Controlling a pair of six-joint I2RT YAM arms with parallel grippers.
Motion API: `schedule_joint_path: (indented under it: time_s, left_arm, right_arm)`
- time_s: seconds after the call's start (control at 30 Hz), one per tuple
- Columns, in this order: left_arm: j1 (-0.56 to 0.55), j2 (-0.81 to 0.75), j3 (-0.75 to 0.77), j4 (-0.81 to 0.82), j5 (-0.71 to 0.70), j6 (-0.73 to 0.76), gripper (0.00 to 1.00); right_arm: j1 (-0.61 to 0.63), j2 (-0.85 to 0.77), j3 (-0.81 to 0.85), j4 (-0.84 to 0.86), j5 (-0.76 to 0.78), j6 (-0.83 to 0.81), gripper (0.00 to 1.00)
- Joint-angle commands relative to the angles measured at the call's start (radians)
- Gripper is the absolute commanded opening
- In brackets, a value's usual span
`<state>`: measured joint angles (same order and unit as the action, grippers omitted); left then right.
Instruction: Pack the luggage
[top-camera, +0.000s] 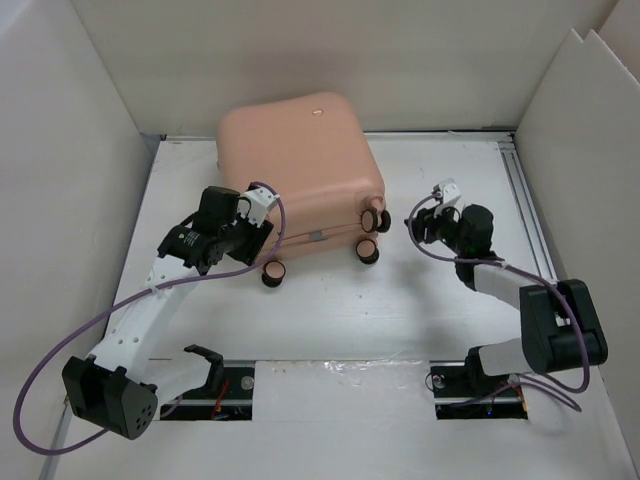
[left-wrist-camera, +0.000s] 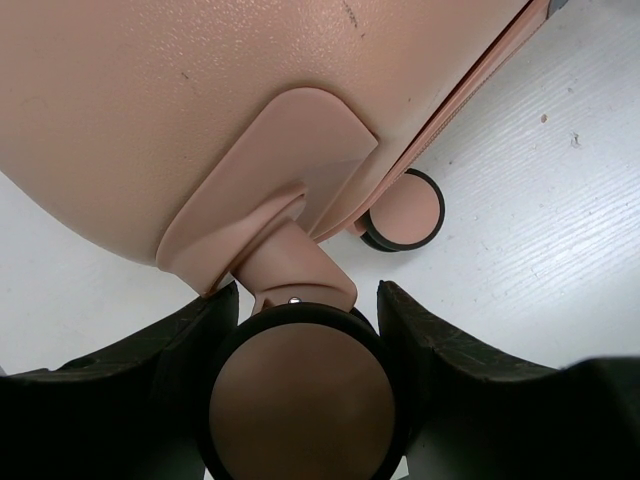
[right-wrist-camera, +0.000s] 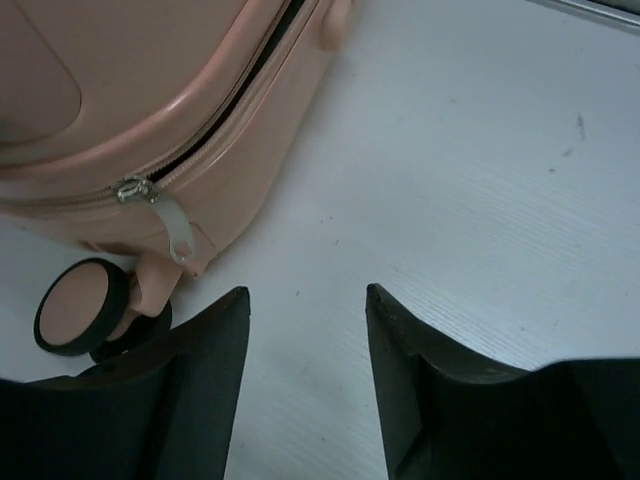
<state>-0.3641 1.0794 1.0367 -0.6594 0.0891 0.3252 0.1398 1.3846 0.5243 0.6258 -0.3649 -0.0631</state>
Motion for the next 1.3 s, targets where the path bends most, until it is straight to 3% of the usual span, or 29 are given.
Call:
schedule_joint_path:
  time_s: [0.0,0.13,0.2,0.3,0.47,0.8,0.93,1.03,1.27]
  left_arm:
    - [0.01,-0.024,0.019,-0.049,-0.003,0.063,0.0]
    - [0.01,-0.024,0.019,-0.049,-0.003,0.081,0.0]
    - [0.01,-0.024,0.031,-0.058,0.023,0.1,0.0]
    - [0.063,-0.024,0.031,-0.081,0.032,0.121,0.0]
    - [0.264,0.024,0.031,-0.117,0.035,0.17,0.0]
    - [0.274,-0.006,0.022,-0.08,0.026,0.193,0.0]
    - [0.274,-0.006,0.022,-0.08,0.035,0.193,0.0]
    - [0.274,-0.006,0.022,-0.08,0.046,0.193,0.0]
    - [0.274,-0.006,0.022,-0.08,0.055,0.193,0.0]
  right_arm:
    - [-0.086,0.056,0.003,0.037,-0.379,-0.127,0.56]
    - [-0.114,0.246,0.118,0.037,-0.61,-0.145,0.59]
    - [-0.114,0.315,0.192,0.037,-0.634,-0.136,0.59]
    - [-0.065,0.297,0.23,0.037,-0.634,-0.194,0.57]
    - [-0.025,0.277,0.23,0.037,-0.634,-0.204,0.59]
    - [0.104,0.24,0.157,0.063,-0.592,-0.204,0.62]
    - [0.138,0.22,0.102,0.136,-0.569,-0.14,0.63]
    - [0.138,0.22,0.037,0.305,-0.56,-0.037,0.63]
    - [0.17,0.261,0.028,0.492,-0.522,0.126,0.63]
